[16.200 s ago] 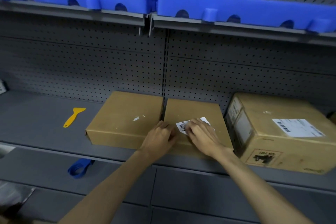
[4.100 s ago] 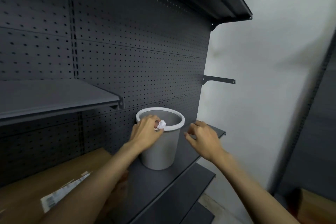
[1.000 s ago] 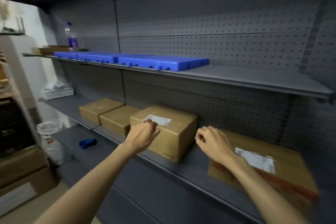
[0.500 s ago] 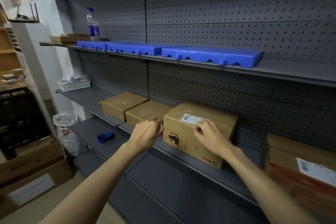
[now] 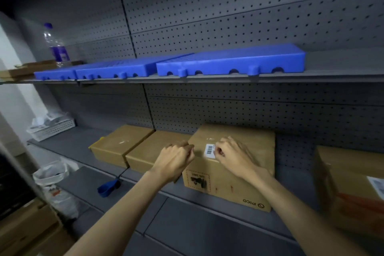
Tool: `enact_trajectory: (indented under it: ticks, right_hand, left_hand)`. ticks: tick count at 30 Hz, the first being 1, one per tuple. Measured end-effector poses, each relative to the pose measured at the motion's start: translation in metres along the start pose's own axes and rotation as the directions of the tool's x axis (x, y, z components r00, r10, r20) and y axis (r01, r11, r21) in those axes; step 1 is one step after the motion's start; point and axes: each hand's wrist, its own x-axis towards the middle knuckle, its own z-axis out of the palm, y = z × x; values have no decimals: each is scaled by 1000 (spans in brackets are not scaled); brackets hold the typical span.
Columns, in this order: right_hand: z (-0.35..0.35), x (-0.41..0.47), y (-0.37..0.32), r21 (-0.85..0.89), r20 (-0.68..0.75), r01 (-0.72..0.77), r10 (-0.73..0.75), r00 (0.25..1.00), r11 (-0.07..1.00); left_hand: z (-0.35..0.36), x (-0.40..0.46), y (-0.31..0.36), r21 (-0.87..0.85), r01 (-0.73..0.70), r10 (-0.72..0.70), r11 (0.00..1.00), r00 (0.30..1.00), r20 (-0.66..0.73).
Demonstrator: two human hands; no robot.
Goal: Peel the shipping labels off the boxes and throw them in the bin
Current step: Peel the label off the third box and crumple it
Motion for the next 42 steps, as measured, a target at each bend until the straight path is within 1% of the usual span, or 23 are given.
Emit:
enact_trajectory:
  ticks: [6, 8, 11, 15, 21, 25, 29, 35, 37, 39, 42]
  right_hand:
    - [21, 12, 5, -11, 54, -56, 56, 997, 998]
    - [27, 17, 3, -10, 49, -71, 71, 996, 997]
    - [33, 24, -2, -16, 64, -93, 94, 994, 996]
    - [42, 29, -14, -57, 126, -117, 123, 984, 992]
    - [43, 33, -27, -98, 114, -193, 204, 972, 976]
    - [46, 33, -34, -135, 101, -235, 249, 963, 963]
    - [47, 36, -39, -196, 111, -210, 234, 966, 958]
    - [51, 35, -43, -262, 136, -104, 143, 980, 959]
    - [53, 35, -41, -277, 154, -93, 140, 978, 956]
    - [52, 35, -38, -294, 138, -117, 164, 977, 949]
    - [50, 36, -27, -302, 19, -215, 231, 973, 929]
  left_hand:
    - [28, 21, -10, -29, -93, 94, 995, 994, 56]
    - [32, 26, -17, -49, -119, 122, 992, 990, 65]
    - [39, 31, -30, -94, -163, 168, 982, 985, 42]
    - [47, 32, -42, -140, -164, 171, 976, 985, 32]
    - [59, 35, -53, -224, -210, 208, 952, 978, -32]
    - [62, 36, -55, -268, -216, 202, 939, 976, -81]
    - [61, 38, -57, -280, -225, 207, 933, 974, -94]
    - [64, 42, -58, -289, -246, 226, 925, 969, -101]
    - [65, 43, -58, -282, -254, 232, 925, 966, -111]
    - [67, 42, -58, -287, -259, 235, 922, 965, -117]
    - [69, 41, -59, -311, -248, 221, 917, 968, -121]
